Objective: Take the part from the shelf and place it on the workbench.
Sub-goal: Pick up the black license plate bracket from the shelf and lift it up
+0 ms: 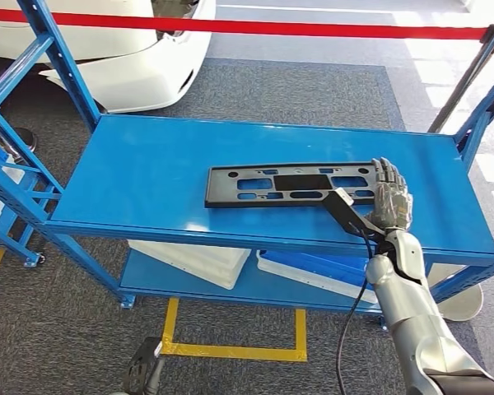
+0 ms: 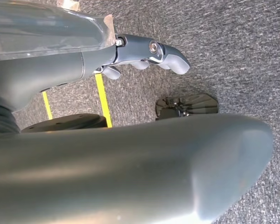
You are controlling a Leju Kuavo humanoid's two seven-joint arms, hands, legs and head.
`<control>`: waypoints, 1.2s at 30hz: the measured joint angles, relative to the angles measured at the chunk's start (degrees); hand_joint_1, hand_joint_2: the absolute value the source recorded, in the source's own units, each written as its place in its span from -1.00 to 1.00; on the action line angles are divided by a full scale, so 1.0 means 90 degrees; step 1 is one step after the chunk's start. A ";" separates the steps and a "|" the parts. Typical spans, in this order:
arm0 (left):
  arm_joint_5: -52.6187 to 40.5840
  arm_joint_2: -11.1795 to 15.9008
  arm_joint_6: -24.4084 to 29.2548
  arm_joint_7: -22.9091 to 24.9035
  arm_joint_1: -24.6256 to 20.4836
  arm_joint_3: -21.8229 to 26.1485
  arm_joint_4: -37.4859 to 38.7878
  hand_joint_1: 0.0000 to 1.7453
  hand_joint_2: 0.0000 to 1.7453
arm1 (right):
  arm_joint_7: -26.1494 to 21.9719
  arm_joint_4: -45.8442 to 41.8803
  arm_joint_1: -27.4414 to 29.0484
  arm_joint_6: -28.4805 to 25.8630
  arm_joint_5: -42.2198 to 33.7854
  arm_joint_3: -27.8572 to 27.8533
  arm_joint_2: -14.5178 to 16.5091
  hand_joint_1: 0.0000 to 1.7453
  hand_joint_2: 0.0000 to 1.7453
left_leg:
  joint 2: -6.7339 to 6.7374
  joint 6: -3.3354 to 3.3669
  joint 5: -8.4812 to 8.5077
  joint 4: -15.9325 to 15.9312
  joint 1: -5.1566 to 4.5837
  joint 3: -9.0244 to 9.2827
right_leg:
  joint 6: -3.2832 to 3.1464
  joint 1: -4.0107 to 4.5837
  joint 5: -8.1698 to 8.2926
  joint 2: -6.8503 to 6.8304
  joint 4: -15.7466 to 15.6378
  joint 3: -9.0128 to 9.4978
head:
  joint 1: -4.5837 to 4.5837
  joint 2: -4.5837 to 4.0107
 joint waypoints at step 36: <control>-0.0214 -0.0015 -0.0070 0.0026 -0.0126 0.0042 0.0005 -1.00 -1.00 | 0.0267 0.1080 -0.0832 0.1601 -0.0666 -0.0260 -0.0145 -1.00 1.00 | 0.0000 0.0000 0.0000 0.0001 0.0000 -0.0001 | -0.0001 0.0000 0.0002 -0.0001 0.0000 0.0001 | 0.0000 -0.0001</control>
